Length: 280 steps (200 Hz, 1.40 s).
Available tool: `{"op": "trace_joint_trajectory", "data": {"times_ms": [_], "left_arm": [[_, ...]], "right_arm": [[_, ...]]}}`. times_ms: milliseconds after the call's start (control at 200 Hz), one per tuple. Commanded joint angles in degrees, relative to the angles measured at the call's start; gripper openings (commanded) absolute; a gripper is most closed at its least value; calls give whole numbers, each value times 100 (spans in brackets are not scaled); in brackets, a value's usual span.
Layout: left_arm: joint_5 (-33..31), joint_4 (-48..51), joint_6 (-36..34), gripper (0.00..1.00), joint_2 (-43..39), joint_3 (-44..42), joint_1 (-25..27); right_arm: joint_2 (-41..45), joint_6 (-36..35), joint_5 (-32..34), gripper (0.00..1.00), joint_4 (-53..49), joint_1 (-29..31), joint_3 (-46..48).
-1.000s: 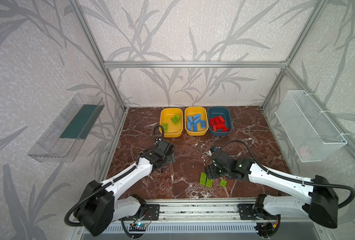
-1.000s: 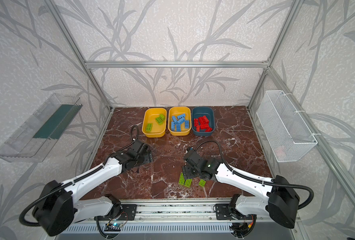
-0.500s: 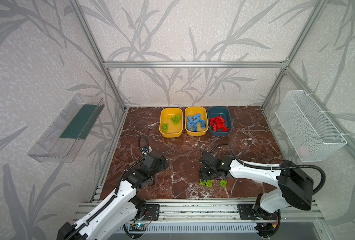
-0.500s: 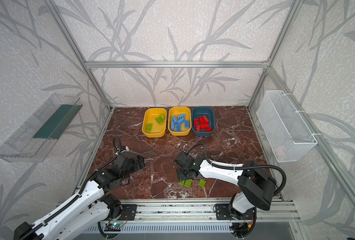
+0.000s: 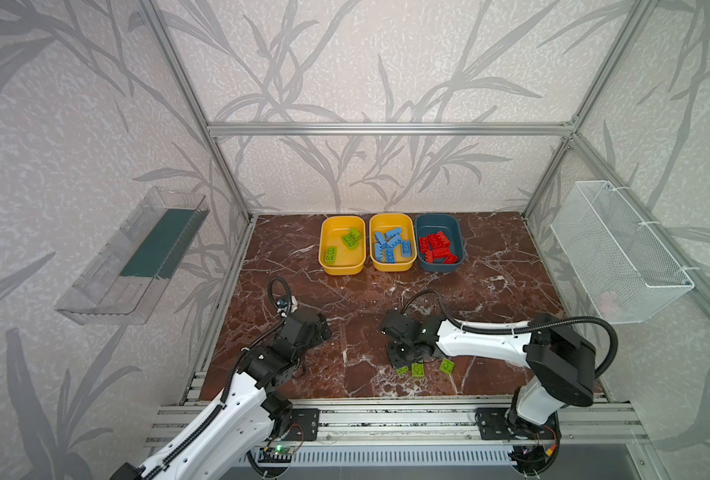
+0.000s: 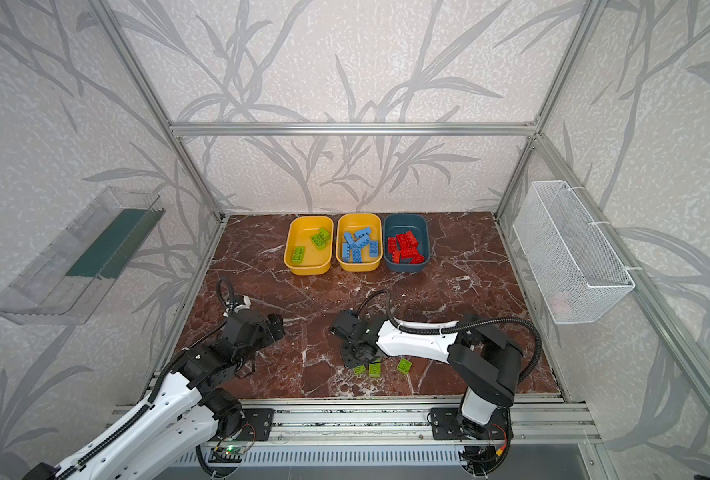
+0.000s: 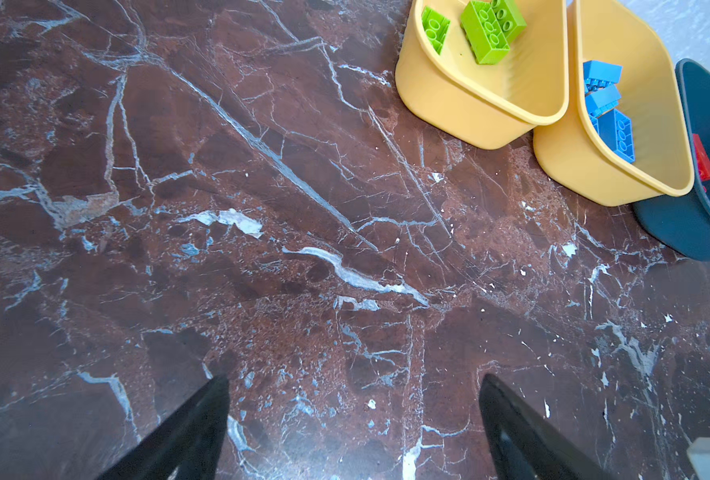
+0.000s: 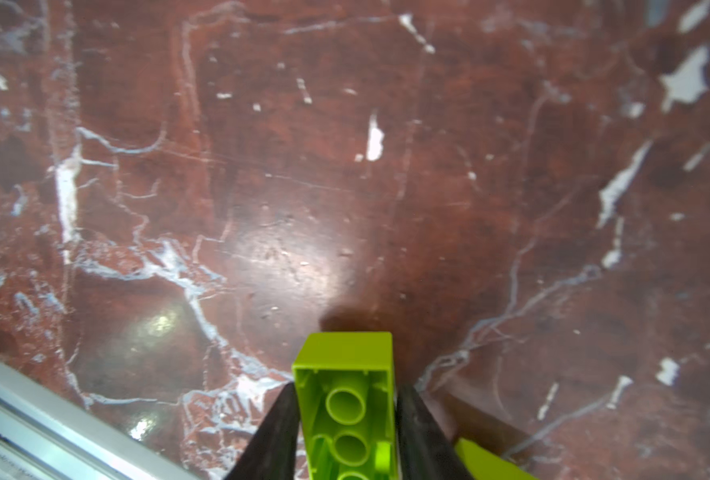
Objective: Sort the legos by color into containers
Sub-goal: 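Lower the right gripper onto a lime-green brick and grasp it, then carry the green brick into the large yellow tub with the right gripper, release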
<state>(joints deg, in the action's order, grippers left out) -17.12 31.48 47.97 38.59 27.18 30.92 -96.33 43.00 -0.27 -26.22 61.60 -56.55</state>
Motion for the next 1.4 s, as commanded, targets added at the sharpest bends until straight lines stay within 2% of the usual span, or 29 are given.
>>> {"op": "trace_joint_trajectory", "data": {"times_ms": [0, 130, 275, 410, 495, 635, 740, 870, 885, 965, 1085, 1244, 1394], "left_arm": [[-186, 118, -42, 93, -57, -55, 2], [-175, 205, -23, 94, -161, -64, -2], [-190, 312, -8, 99, -350, -75, -3], [-144, 384, 9, 99, -416, -72, 2], [-116, 375, 12, 99, -414, -81, -2], [-109, 385, 24, 99, -416, -81, 1], [-131, 369, 11, 99, -414, -81, -5], [-113, 336, -6, 99, -322, -70, -3], [-105, 324, -6, 99, -305, -61, -3], [-78, 280, -16, 99, -183, -47, -1], [-64, 199, -3, 99, -17, -20, -14], [-67, 77, 37, 99, 208, 23, -43], [-223, 107, 27, 99, 489, 176, -92]], "right_arm": [[-114, -11, 80, 38, -272, 16, -182], [-114, -33, 109, 42, -427, 53, -246], [-254, -57, 221, 43, -610, 139, -268], [-335, -56, 221, 43, -634, 201, -254], [-416, -49, 195, 40, -636, 234, -277], [-475, -80, 197, 27, -702, 252, -391], [-396, -220, 410, 25, -891, 242, -653], [-481, -605, 642, 24, -1343, 55, -1428], [-504, -811, 636, 24, -1386, 5, -1542], [-688, -1154, 512, 23, -1491, -244, -2099], [-1080, -1518, 86, 23, -1277, -934, -2970], [-1877, -1985, -74, 23, -744, -1409, -4233], [-2975, -2133, -391, 24, -712, -1798, -5805]]}}
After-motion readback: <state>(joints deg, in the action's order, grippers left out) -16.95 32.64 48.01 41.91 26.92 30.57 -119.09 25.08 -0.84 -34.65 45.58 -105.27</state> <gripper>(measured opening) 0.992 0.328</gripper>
